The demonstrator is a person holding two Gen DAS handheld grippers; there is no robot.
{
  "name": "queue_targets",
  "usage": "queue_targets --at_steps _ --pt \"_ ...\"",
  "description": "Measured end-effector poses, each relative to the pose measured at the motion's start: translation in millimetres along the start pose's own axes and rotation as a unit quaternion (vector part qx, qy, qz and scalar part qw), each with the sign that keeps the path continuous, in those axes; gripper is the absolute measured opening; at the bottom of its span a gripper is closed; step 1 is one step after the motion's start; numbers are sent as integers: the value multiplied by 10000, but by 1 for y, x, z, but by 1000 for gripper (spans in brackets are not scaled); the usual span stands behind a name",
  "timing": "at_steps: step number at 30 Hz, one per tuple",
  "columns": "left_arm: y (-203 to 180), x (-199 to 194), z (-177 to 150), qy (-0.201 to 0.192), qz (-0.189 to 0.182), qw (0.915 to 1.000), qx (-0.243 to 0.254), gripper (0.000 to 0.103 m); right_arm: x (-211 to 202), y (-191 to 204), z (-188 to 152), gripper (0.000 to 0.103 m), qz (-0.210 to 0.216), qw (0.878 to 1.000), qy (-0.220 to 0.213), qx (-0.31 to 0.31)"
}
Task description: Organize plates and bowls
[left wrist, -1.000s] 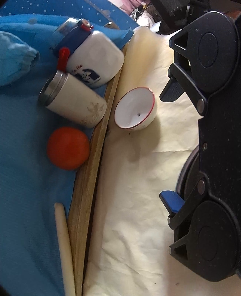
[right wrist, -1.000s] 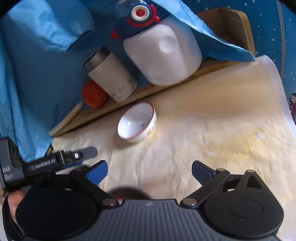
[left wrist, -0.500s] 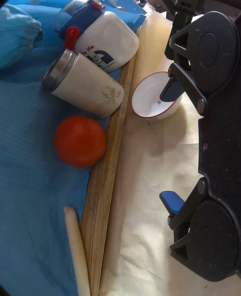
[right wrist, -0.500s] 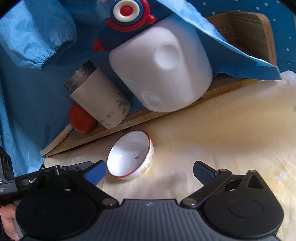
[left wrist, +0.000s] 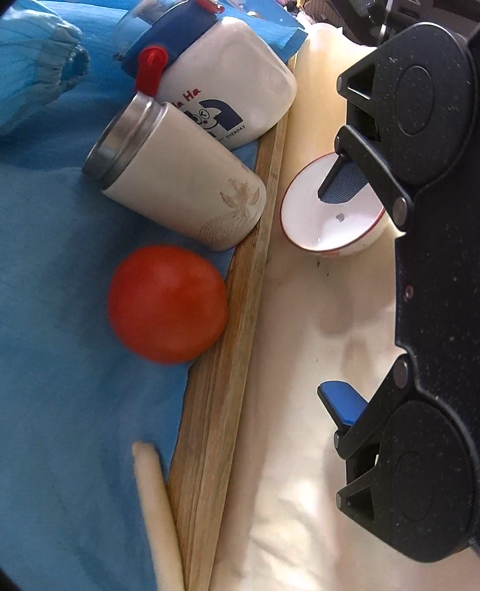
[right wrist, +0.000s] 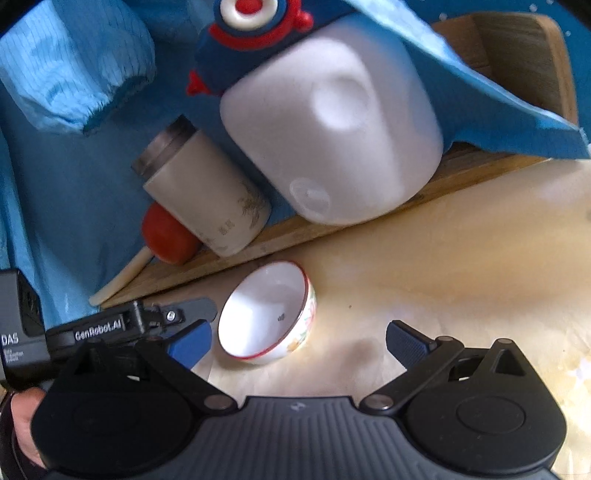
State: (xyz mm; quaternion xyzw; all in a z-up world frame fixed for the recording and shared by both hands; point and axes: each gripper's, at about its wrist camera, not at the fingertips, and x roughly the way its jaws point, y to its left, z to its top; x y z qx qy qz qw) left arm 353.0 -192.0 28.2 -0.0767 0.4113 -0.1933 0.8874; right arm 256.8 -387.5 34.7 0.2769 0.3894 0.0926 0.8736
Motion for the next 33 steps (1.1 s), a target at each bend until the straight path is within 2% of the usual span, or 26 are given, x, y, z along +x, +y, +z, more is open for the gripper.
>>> queue_targets --at_steps 11,15,18,25,29,31,33 --pt "-2 16 -3 86 -138 9999 -34 102 2 -4 5 102 -66 9999 -127 76" --pt "1 21 -4 164 -212 9996 -62 100 4 -7 6 96 -72 9998 -114 137" --pt "2 21 -3 161 -293 9994 -91 99 6 -9 6 92 -12 9999 -68 128" --pt "11 13 -9 106 -379 9992 -64 91 8 -12 6 91 316 9994 -84 133" --pt "13 13 -12 98 -416 9991 -41 85 19 -11 7 82 275 9995 102 71" --pt "14 14 -12 86 -428 9990 -82 79 22 -11 8 77 242 9996 147 68" --pt "18 14 -13 74 -469 9988 -133 76 24 -10 8 67 168 9998 139 27"
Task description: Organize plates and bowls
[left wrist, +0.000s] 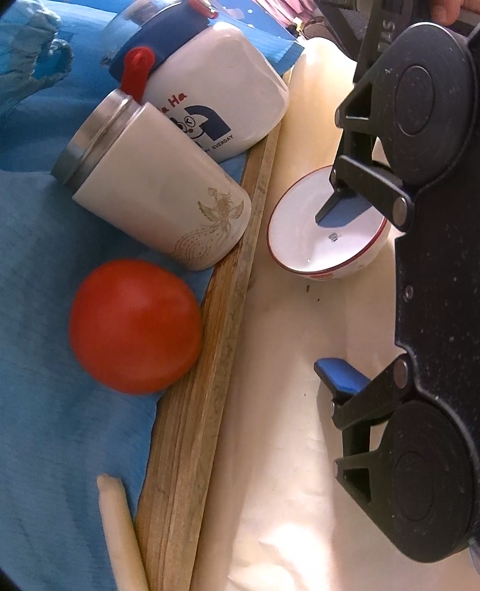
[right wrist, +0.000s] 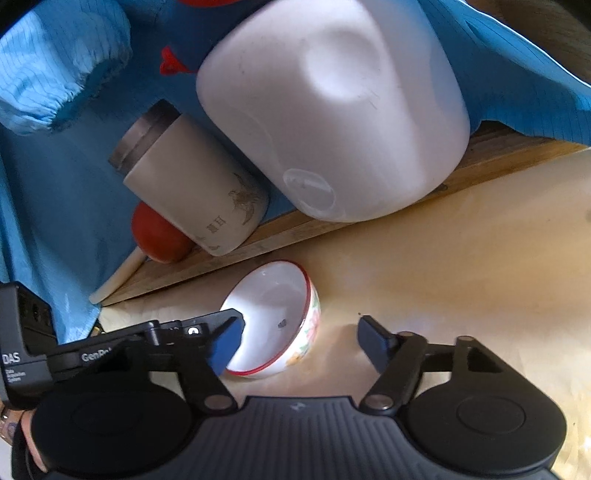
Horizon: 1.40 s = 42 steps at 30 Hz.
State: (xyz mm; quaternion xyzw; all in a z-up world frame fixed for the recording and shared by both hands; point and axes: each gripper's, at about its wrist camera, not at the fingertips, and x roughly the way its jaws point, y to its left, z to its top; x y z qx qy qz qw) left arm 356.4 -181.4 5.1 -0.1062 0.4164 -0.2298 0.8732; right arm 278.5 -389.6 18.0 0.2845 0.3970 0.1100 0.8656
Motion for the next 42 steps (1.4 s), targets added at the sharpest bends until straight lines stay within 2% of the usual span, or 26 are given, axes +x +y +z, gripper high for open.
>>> queue_targets --at_steps 2,4,6,10,15,25,29,42 --pt "-1 0 -1 -21 -30 10000 -26 71 2 0 0 57 -73 10000 -12 -12" --pt "-2 0 -2 -20 -92 10000 -10 57 4 0 0 48 -153 9999 -23 -27" --pt "-3 2 -3 17 -144 9999 38 50 6 -1 -1 39 -184 9998 -13 -33" --pt "-6 2 -4 58 -242 9996 138 36 9 0 -2 33 -100 9999 20 -17" --pt "-7 2 -6 140 -349 9991 181 25 5 -4 -2 26 12 9999 96 44" --pt "-22 3 -3 82 -304 9987 390 17 6 1 -2 19 -54 9999 128 77" --pt "-28 3 -2 71 -274 9986 440 16 7 1 -1 16 -47 9998 140 122" --pt "-40 -16 0 -132 -268 9982 524 16 -11 -1 1 16 97 9996 58 242"
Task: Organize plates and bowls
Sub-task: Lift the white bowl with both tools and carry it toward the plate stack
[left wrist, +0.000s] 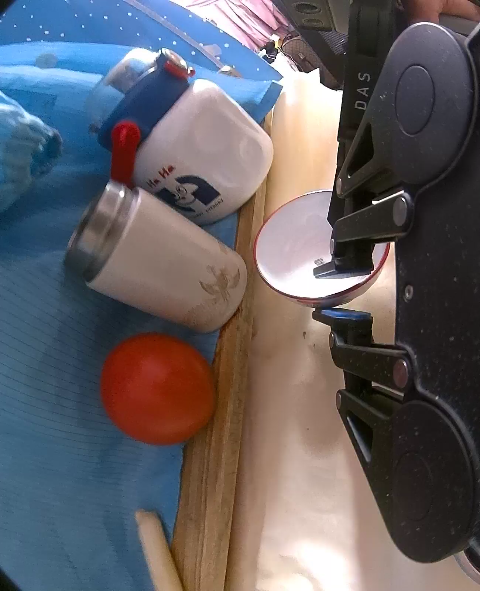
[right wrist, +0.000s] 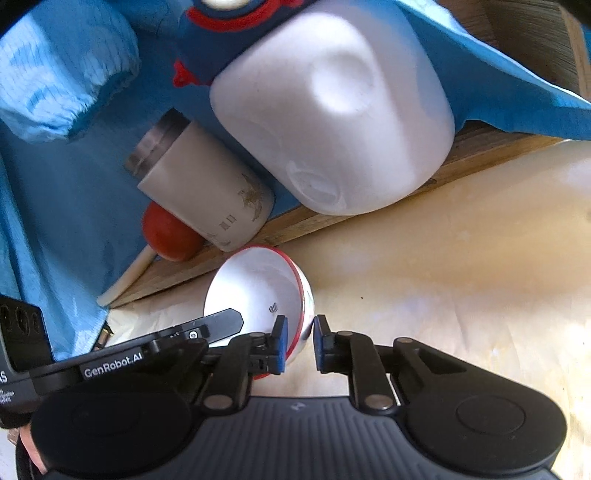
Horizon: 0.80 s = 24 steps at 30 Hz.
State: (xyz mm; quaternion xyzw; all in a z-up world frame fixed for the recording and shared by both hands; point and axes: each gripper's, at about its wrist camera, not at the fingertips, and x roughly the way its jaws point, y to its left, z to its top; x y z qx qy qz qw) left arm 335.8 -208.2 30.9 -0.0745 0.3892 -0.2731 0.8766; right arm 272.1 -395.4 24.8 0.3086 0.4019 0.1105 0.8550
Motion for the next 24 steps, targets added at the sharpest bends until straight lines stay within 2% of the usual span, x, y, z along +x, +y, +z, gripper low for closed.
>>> queue_targets --at_steps 17,24 --pt "-26 -67 -22 -269 -307 9991 103 16 -66 35 -24 16 -147 9993 -231 -272" --pt "-30 -87 -38 -293 -403 9986 172 16 -84 45 -40 16 -304 9987 -158 -375"
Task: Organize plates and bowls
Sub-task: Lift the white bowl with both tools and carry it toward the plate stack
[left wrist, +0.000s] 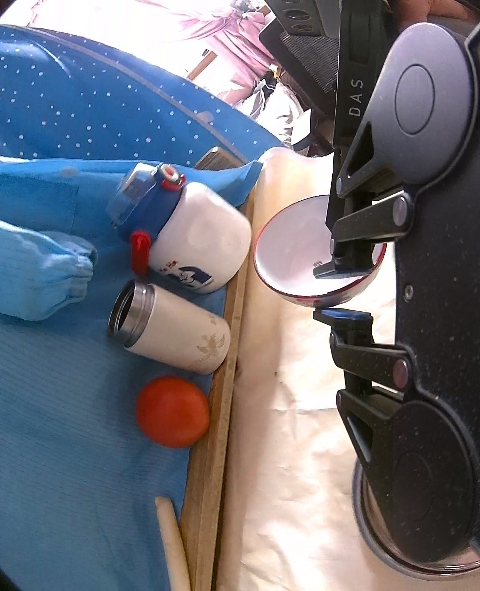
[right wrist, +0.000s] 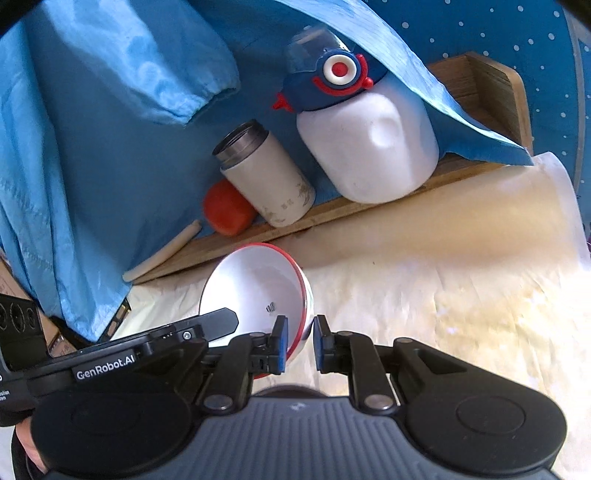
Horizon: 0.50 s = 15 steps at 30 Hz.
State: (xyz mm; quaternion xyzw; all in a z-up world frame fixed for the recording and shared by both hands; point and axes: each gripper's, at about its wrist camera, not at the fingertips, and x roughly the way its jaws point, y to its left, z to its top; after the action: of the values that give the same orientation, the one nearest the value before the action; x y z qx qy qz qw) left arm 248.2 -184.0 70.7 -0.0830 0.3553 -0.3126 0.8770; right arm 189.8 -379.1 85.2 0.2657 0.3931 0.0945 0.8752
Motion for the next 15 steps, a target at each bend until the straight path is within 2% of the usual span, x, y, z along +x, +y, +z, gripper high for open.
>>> queue_targets --at_steps 15 --pt "-6 -14 -25 195 -126 9997 49 17 -28 13 -26 16 -197 9997 22 -125"
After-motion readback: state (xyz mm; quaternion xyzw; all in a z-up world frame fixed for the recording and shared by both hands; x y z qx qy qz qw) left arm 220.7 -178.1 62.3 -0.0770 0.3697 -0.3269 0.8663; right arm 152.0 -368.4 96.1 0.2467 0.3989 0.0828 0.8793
